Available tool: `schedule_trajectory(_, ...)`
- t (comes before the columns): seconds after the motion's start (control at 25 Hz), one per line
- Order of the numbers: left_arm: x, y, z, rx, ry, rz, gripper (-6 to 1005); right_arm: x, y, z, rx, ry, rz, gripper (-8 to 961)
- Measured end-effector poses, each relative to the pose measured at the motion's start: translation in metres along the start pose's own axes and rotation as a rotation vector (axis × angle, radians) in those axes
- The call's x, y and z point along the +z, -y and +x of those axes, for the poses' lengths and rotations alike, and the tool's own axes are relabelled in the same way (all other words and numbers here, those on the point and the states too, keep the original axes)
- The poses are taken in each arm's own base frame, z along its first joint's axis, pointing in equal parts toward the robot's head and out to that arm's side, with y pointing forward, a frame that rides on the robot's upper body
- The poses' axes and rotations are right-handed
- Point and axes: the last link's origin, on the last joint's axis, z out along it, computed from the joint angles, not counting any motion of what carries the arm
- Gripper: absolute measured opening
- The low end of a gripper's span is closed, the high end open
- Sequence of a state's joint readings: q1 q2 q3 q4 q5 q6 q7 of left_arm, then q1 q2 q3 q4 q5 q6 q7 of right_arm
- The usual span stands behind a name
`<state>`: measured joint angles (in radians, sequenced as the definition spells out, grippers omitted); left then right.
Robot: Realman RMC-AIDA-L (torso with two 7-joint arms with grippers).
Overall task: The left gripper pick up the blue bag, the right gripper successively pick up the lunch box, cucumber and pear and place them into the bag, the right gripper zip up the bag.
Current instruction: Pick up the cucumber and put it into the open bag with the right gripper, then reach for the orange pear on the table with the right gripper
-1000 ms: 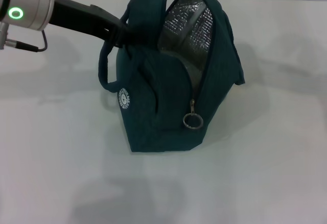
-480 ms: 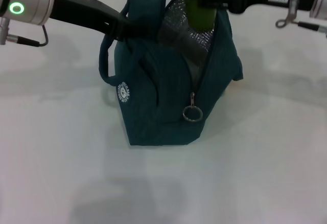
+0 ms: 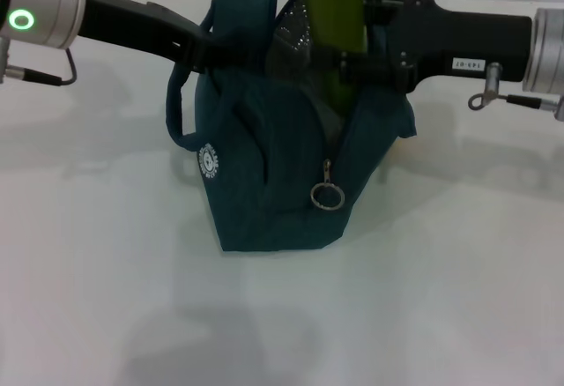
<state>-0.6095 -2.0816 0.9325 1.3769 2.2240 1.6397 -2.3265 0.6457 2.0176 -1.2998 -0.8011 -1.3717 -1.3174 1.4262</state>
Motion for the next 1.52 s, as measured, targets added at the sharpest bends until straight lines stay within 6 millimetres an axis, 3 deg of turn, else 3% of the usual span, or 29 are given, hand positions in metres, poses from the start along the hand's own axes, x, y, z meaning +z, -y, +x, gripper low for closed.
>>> schedule_trajectory(0.16, -0.001, 0.001, -0.003, -0.008, 0.002, 0.002, 37, 0.000, -0.003, 0.002, 0.006, -0.001, -0.012, 636)
schedule_trajectory(0.64, -0.002, 0.002, -0.007, -0.015, 0.005, 0.005, 36, -0.007, -0.005, 0.006, 0.025, 0.002, -0.004, 816)
schedule_trajectory(0.72, -0.002, 0.002, -0.008, -0.018, 0.005, 0.005, 36, -0.016, -0.002, 0.004, 0.022, 0.021, 0.023, 831)
schedule_trajectory(0.96, -0.005, 0.003, -0.016, -0.030, 0.006, 0.008, 37, -0.074, 0.018, -0.008, 0.022, 0.127, 0.228, 850)
schedule_trajectory(1.12, -0.008, 0.005, -0.025, -0.054, 0.009, 0.016, 36, -0.106, 0.026, 0.002, 0.055, 0.124, 0.326, 845)
schedule_trajectory(1.32, -0.013, 0.010, -0.039, -0.079, 0.004, 0.031, 36, -0.126, 0.024, 0.029, 0.088, 0.107, 0.409, 842)
schedule_trajectory(1.52, -0.022, 0.015, -0.054, -0.095, -0.041, 0.032, 37, -0.125, 0.021, 0.054, 0.126, 0.088, 0.431, 840)
